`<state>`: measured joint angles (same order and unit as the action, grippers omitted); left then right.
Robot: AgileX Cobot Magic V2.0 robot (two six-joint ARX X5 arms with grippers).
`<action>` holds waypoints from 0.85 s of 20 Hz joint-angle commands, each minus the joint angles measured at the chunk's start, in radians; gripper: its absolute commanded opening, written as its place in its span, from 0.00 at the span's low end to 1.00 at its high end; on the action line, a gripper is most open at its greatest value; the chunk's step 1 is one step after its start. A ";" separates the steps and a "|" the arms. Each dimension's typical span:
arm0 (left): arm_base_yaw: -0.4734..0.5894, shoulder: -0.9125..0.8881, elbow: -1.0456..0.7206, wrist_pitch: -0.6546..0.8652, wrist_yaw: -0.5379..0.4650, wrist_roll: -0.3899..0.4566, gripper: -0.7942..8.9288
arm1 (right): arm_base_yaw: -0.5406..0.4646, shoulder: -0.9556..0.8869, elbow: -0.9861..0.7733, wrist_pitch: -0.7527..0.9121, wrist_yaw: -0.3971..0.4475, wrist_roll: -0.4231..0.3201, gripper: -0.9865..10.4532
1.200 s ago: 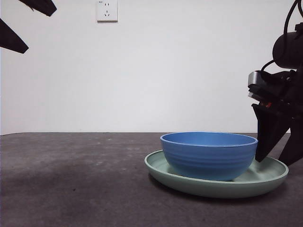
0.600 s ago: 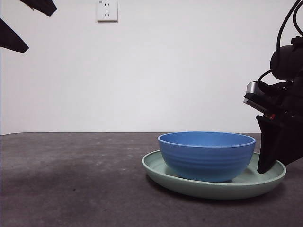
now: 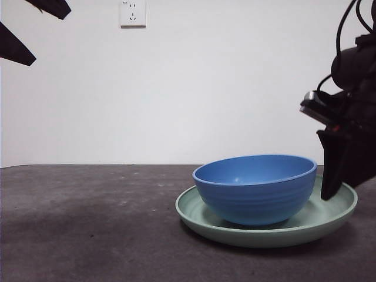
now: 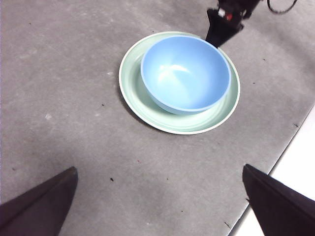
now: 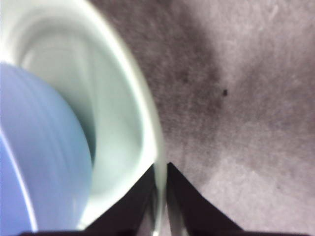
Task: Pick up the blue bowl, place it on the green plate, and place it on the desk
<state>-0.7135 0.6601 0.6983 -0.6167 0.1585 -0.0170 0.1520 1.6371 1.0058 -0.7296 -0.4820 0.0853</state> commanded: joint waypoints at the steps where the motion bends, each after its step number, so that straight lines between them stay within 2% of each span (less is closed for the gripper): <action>1: -0.006 0.004 0.017 0.011 -0.002 -0.006 0.73 | 0.010 0.016 0.057 -0.030 -0.033 -0.011 0.09; 4: -0.006 0.004 0.017 0.011 -0.002 -0.006 0.73 | 0.033 0.016 0.100 -0.037 -0.074 0.024 0.09; 14: -0.006 0.004 0.017 0.011 -0.002 -0.006 0.73 | 0.237 0.034 0.111 0.171 -0.076 0.248 0.09; 17: -0.006 0.004 0.017 0.011 -0.002 -0.006 0.73 | 0.281 0.077 0.111 0.219 -0.068 0.280 0.09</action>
<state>-0.7135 0.6601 0.6983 -0.6167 0.1585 -0.0170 0.4259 1.6928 1.0973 -0.5213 -0.5446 0.3355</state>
